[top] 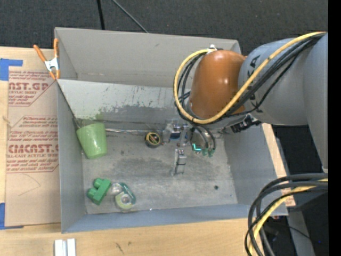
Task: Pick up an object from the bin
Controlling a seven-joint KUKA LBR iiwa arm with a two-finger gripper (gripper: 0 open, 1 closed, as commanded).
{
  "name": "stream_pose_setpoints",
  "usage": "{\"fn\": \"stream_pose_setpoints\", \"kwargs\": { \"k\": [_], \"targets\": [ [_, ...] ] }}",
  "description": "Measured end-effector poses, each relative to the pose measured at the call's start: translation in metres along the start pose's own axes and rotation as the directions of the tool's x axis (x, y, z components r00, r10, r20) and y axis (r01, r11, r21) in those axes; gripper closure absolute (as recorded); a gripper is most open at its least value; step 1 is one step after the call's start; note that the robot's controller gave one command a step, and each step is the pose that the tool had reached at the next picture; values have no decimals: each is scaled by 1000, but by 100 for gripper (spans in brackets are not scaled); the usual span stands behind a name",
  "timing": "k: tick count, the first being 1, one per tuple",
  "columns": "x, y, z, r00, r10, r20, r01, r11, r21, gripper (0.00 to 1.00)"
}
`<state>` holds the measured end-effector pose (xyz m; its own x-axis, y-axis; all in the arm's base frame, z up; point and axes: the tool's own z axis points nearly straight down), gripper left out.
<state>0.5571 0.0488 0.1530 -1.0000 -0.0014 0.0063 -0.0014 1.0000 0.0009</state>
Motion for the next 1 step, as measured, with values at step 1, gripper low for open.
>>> {"fn": "stream_pose_setpoints", "kwargs": {
  "k": [1],
  "targets": [
    [8,8,-29,999,40,10,-40,999,-1,0]
  ]
}}
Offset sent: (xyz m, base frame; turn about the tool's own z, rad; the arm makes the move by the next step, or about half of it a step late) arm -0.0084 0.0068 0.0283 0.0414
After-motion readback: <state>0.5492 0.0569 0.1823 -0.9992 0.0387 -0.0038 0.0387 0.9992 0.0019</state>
